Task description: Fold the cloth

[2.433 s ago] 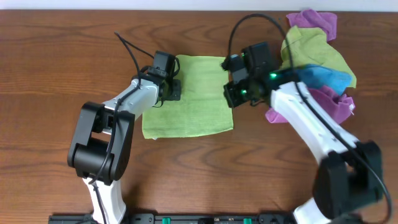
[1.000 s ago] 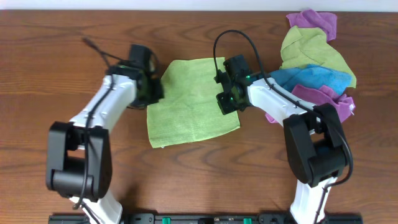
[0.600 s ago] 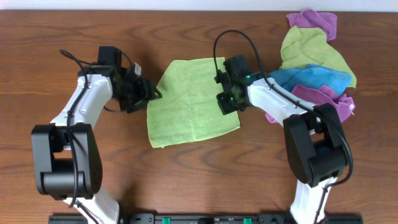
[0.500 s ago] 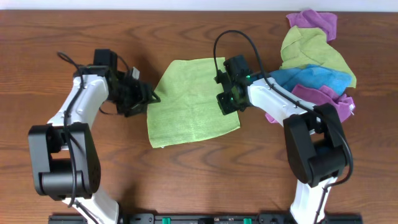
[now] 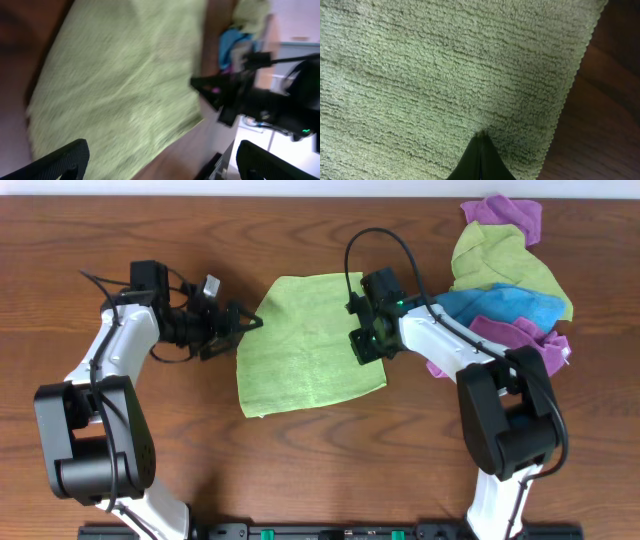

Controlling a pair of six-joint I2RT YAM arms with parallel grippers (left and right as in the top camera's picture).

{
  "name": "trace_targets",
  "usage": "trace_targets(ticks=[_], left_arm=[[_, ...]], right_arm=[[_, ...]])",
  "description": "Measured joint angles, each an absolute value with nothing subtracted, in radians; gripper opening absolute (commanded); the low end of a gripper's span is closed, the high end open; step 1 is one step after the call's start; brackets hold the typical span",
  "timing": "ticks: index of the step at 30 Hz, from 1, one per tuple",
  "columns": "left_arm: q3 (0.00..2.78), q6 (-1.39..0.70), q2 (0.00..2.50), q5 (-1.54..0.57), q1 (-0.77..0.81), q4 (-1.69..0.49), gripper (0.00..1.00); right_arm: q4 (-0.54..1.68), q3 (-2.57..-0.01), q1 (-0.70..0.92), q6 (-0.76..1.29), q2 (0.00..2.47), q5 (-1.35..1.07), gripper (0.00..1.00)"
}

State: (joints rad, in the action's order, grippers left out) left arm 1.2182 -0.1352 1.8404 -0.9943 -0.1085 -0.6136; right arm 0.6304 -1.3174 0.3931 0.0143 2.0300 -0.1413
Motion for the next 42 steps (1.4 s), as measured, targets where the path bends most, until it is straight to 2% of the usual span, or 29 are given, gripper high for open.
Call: trace_targets(ticks=[3, 8, 13, 22, 27, 42], left_arm=[[1.219, -0.188, 1.837, -1.024, -0.109, -0.598, 0.95], [1.213, -0.209, 1.836, -0.905, -0.097, -0.783, 0.95], [1.155, -0.209, 1.836, -0.869, -0.097, -0.735, 0.96], [0.986, -0.266, 1.836, -0.864, -0.118, -0.482, 0.95], [0.899, -0.344, 1.828, -0.904, -0.133, -0.257, 0.95], [0.77, -0.468, 1.873, -1.107, -0.162, 0.052, 0.95]], right_arm=[[0.633, -1.318, 0.393, 0.014, 2.03, -0.142, 0.01], [0.636, -1.319, 0.389, 0.014, 2.03, -0.149, 0.01], [0.637, -1.319, 0.389, 0.014, 2.03, -0.15, 0.01], [0.652, -1.319, 0.389, 0.014, 2.03, -0.157, 0.01], [0.665, -1.321, 0.389, 0.014, 2.03, -0.157, 0.01], [0.683, -1.322, 0.389, 0.014, 2.03, -0.157, 0.01]])
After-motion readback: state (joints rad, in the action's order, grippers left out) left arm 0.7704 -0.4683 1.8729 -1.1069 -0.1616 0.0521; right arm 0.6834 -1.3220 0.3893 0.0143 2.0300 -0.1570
